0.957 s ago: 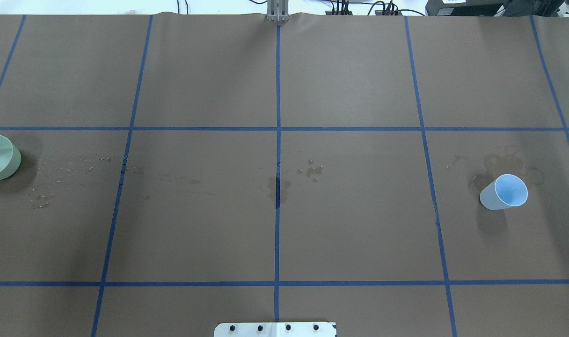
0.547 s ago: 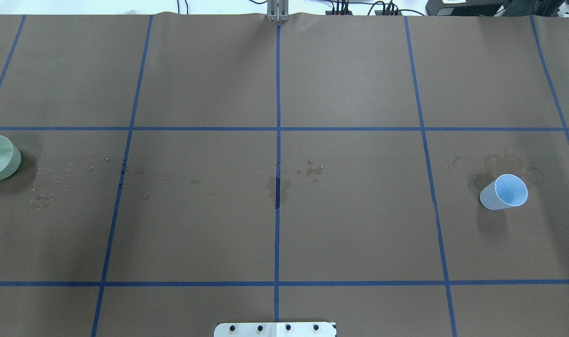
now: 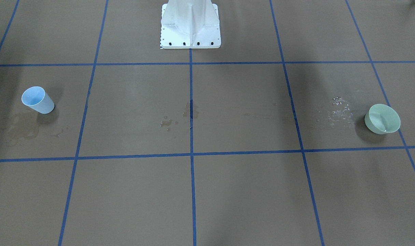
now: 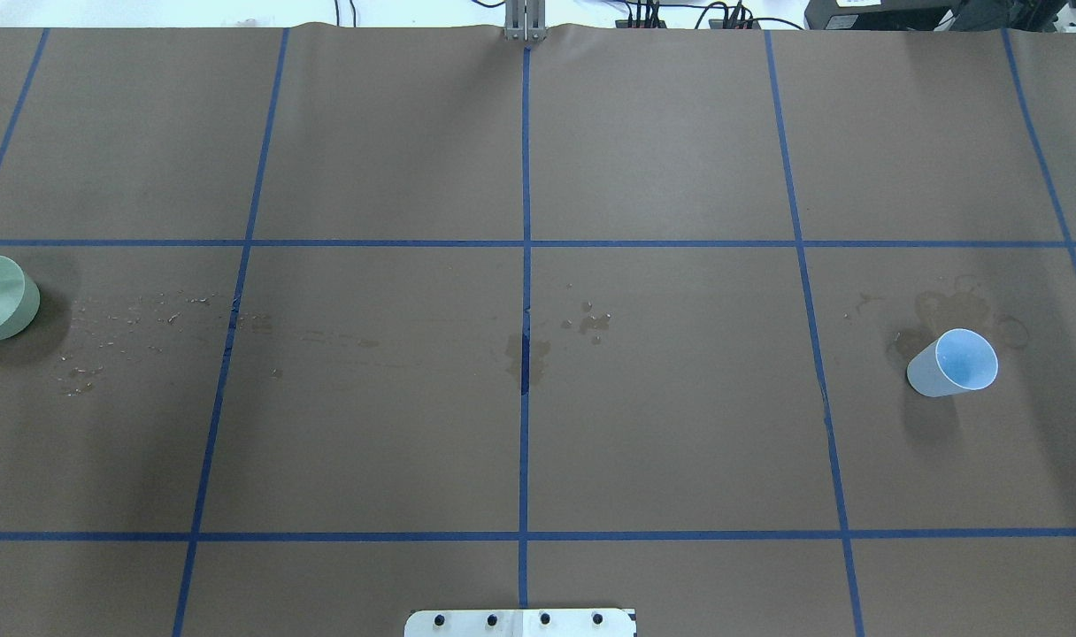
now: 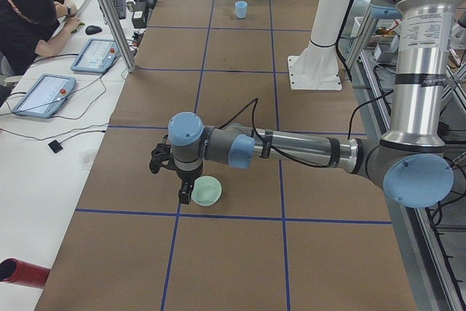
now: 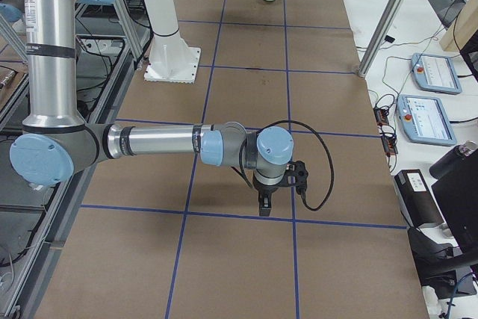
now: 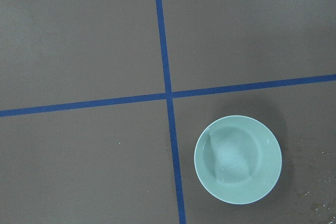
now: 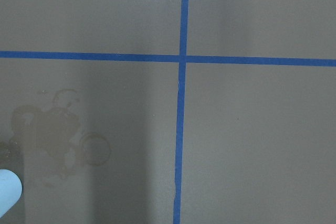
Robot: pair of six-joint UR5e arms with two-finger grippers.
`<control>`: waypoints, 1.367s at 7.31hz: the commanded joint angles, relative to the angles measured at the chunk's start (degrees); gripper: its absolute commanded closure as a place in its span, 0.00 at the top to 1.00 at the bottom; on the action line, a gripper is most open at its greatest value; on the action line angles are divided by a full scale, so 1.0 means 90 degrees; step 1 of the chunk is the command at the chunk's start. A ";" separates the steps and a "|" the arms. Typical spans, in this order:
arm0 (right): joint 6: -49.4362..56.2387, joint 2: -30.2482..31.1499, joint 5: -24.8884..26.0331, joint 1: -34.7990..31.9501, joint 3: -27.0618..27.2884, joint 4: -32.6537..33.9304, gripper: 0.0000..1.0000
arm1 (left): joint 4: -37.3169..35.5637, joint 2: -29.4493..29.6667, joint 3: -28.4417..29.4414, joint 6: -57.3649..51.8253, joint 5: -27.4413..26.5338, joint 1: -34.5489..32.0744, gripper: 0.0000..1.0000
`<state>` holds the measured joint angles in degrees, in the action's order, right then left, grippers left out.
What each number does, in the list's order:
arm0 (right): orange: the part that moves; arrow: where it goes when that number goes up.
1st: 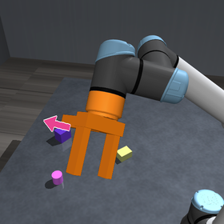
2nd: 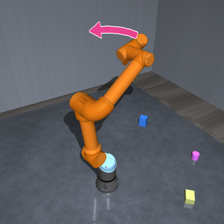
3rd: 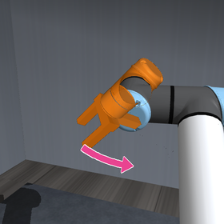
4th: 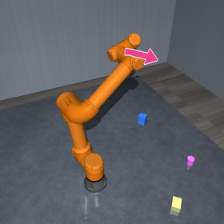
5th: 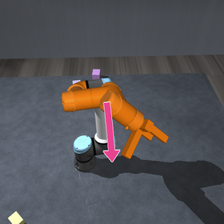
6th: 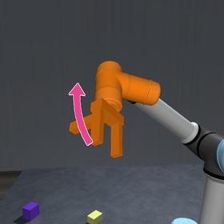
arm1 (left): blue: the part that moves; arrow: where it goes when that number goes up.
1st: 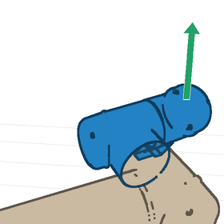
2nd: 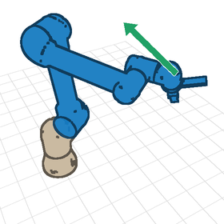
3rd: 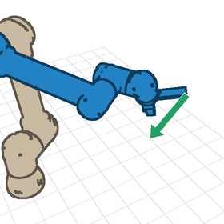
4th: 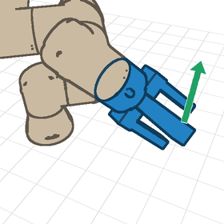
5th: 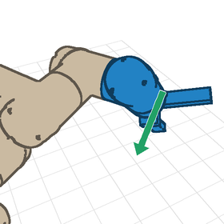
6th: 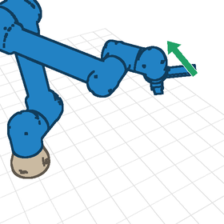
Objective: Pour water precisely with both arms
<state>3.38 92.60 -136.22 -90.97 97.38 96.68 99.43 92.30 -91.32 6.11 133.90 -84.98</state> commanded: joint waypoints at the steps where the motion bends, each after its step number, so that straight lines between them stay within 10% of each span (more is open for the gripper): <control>1: -0.0004 0.0004 -0.0011 0.0000 0.0000 0.0000 0.99 | 0.2424 0.0115 0.1593 0.1277 -0.0015 0.0272 1.00; 9: 0.0034 -0.0005 -0.0001 0.0000 0.0029 -0.0010 0.99 | 0.3337 -0.0070 0.2149 0.2260 0.0014 0.1610 1.00; 10: 0.0044 -0.0005 0.0009 0.0000 0.0039 -0.0010 0.99 | 0.3289 -0.0090 0.2158 0.2289 0.0024 0.1620 0.74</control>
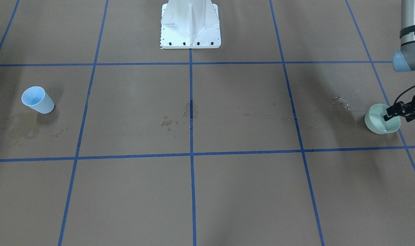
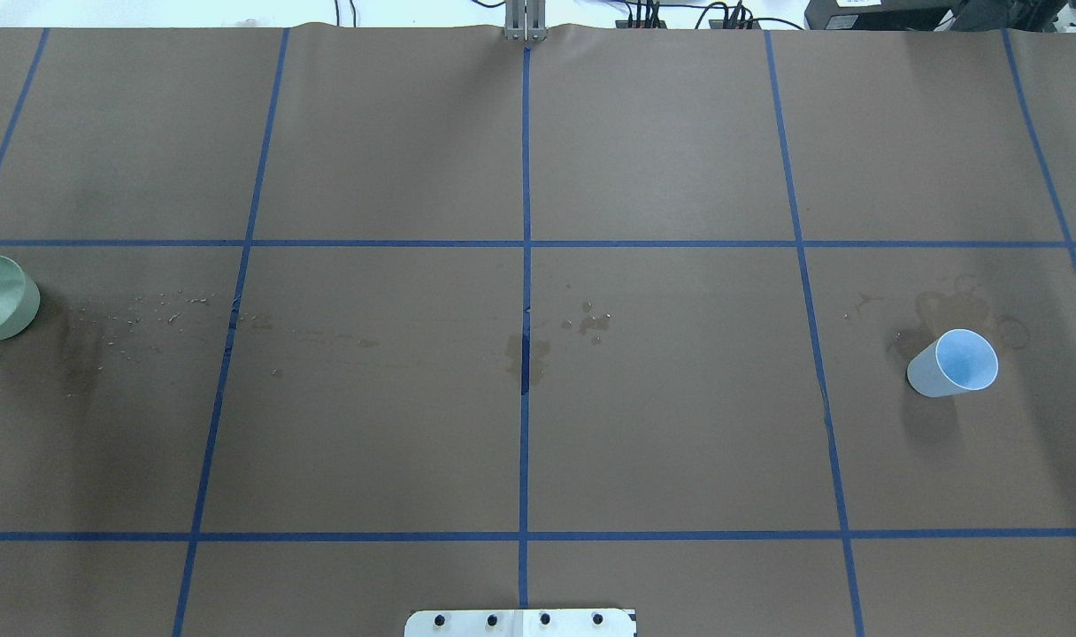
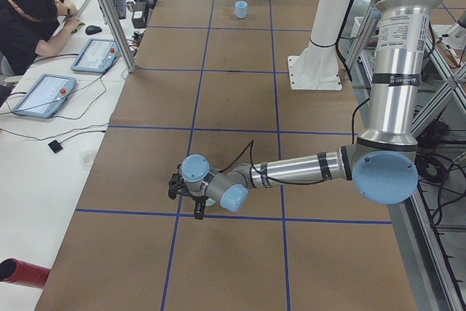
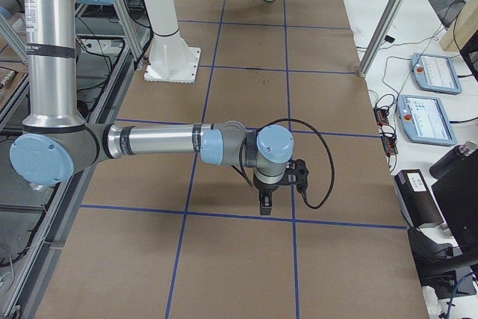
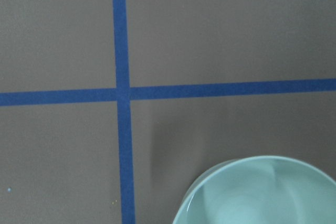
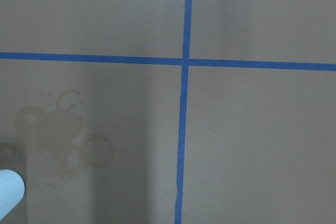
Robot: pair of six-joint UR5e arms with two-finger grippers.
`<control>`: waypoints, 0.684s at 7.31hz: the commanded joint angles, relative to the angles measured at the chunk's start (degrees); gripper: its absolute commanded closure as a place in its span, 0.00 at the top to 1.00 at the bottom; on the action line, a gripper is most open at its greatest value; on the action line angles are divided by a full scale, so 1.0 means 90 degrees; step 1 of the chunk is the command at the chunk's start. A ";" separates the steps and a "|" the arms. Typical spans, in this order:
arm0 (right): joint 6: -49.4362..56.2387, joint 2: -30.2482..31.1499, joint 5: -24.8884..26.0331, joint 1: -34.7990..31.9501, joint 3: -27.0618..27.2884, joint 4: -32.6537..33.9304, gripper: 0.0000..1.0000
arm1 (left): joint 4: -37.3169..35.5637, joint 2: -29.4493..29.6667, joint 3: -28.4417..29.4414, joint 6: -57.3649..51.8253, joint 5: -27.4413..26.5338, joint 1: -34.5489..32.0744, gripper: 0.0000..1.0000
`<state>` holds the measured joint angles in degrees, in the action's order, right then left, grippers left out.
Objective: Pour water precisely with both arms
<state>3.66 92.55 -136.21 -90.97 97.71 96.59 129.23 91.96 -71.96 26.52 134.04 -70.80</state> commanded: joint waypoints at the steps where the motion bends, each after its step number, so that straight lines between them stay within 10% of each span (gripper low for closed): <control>1: 0.0003 0.0000 -0.0003 0.0000 0.0012 0.0000 0.99 | -0.0032 -0.0051 0.0007 0.0312 0.0057 0.0044 0.20; 2: 0.0003 0.0000 -0.0003 0.0000 0.0012 0.0000 0.99 | -0.0052 -0.0051 0.0017 0.0402 0.0057 0.0044 0.00; 5: 0.0023 -0.0010 0.0007 0.0000 0.0022 0.0000 0.99 | -0.0430 0.0075 -0.0090 0.0705 0.0543 0.0034 0.00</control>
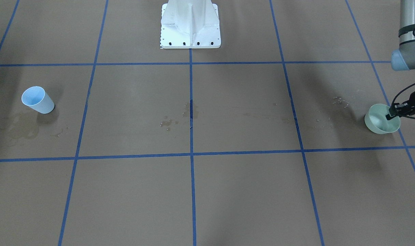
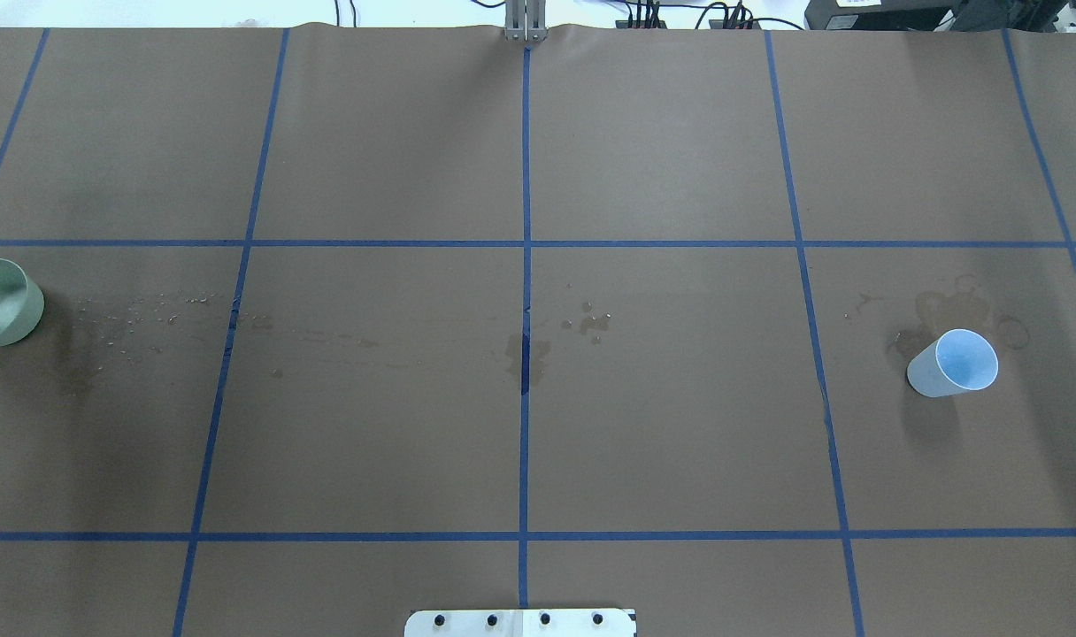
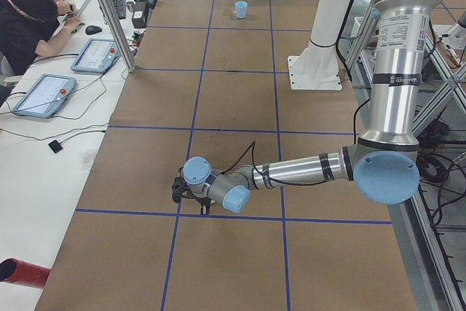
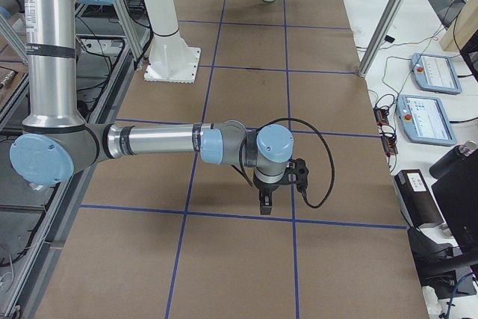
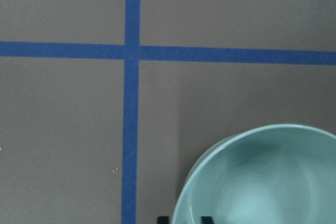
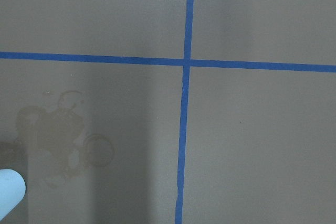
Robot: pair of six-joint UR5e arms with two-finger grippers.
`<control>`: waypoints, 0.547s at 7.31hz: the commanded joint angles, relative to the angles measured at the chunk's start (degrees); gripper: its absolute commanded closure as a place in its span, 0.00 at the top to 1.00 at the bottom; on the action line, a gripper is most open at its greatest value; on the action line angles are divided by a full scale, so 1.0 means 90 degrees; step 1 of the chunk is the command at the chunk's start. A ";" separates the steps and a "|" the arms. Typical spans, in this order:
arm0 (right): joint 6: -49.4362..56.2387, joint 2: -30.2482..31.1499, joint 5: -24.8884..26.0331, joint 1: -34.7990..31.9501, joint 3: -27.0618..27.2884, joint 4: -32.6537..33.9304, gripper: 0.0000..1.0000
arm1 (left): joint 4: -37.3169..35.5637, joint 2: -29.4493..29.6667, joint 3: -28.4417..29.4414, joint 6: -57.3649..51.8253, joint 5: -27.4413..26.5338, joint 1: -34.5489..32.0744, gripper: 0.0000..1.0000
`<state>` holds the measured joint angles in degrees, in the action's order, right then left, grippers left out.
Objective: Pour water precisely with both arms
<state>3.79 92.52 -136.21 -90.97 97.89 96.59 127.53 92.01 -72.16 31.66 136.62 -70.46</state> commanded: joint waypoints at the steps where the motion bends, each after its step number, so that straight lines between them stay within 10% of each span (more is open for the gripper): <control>1: -0.0001 -0.0007 0.0008 0.0000 0.0002 0.0000 0.99 | -0.0776 0.0349 -0.0165 0.0134 0.0452 -0.0168 0.00; 4: -0.0001 -0.0017 -0.0002 0.0000 0.0002 0.0000 0.99 | -0.3116 0.1500 -0.1041 0.0144 0.0435 -0.0502 0.00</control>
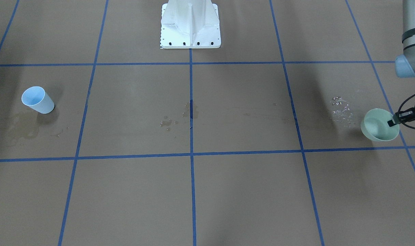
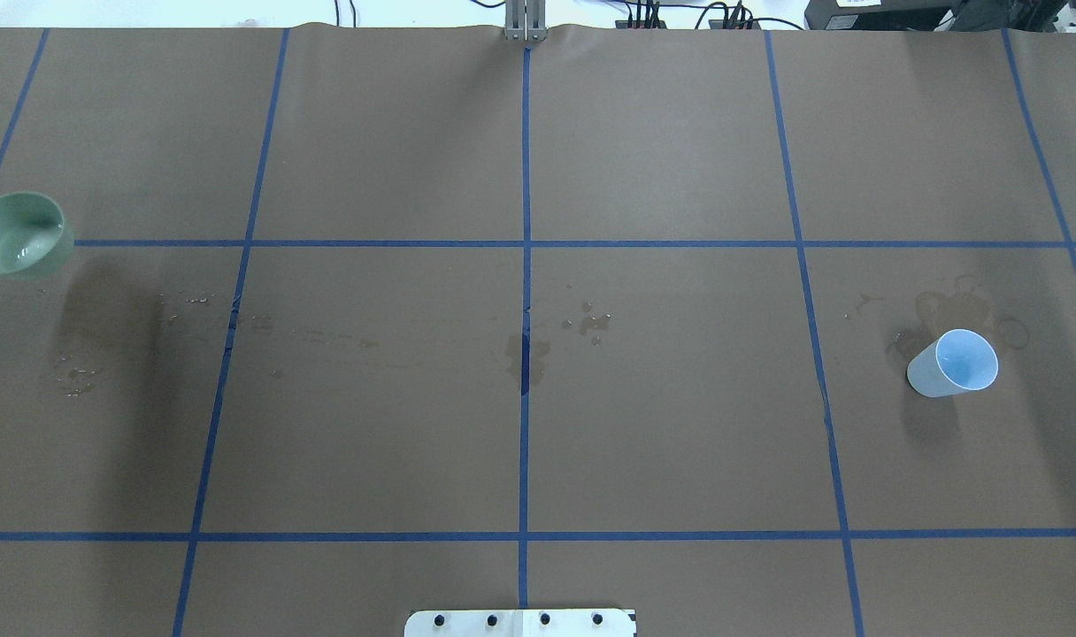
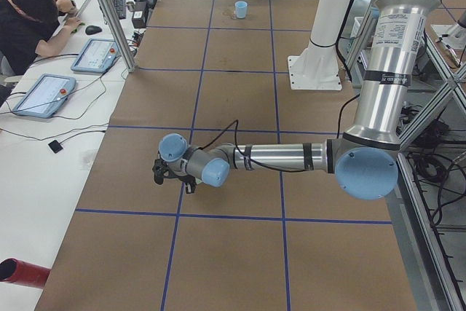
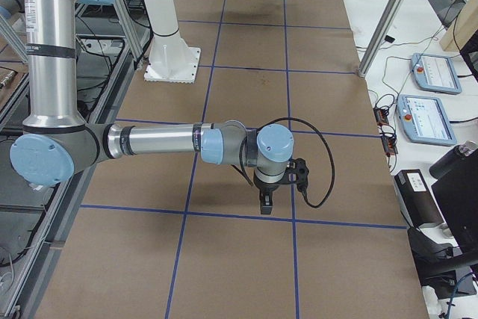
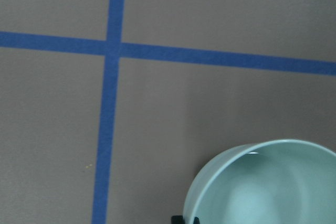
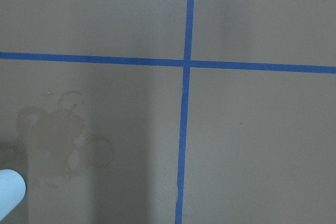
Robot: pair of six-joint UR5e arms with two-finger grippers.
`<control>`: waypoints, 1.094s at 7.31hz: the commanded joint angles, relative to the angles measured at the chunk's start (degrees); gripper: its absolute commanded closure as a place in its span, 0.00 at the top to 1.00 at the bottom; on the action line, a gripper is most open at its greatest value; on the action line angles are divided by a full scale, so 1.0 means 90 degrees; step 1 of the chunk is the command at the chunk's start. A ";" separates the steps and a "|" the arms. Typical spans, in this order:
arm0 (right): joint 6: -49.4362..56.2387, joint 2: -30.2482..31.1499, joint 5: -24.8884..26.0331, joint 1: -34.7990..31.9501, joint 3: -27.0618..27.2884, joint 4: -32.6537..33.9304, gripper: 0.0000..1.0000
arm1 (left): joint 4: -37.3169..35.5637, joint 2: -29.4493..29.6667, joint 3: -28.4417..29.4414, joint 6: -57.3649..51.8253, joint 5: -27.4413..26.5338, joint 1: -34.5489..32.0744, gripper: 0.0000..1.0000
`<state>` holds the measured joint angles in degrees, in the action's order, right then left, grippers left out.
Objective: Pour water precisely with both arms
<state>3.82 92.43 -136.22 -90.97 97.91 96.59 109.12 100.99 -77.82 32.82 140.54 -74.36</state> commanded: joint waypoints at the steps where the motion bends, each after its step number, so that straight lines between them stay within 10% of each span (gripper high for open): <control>1: 0.0025 -0.0007 0.0008 0.0010 -0.0019 0.0000 0.99 | -0.1901 0.1020 -0.0638 0.0209 0.0018 -0.0049 0.00; 5: -0.0004 0.0003 0.0009 0.0010 -0.0039 0.0000 0.99 | -0.2203 0.3061 -0.1002 0.4595 -0.0107 0.1841 0.00; 8: 0.0005 0.0003 0.0009 0.0010 -0.0059 0.0000 0.99 | -0.0764 0.3708 -0.0255 0.6397 -0.1325 0.3092 0.00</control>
<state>3.80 92.46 -136.14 -90.88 97.45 96.59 95.87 131.88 -84.08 83.73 132.72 -51.06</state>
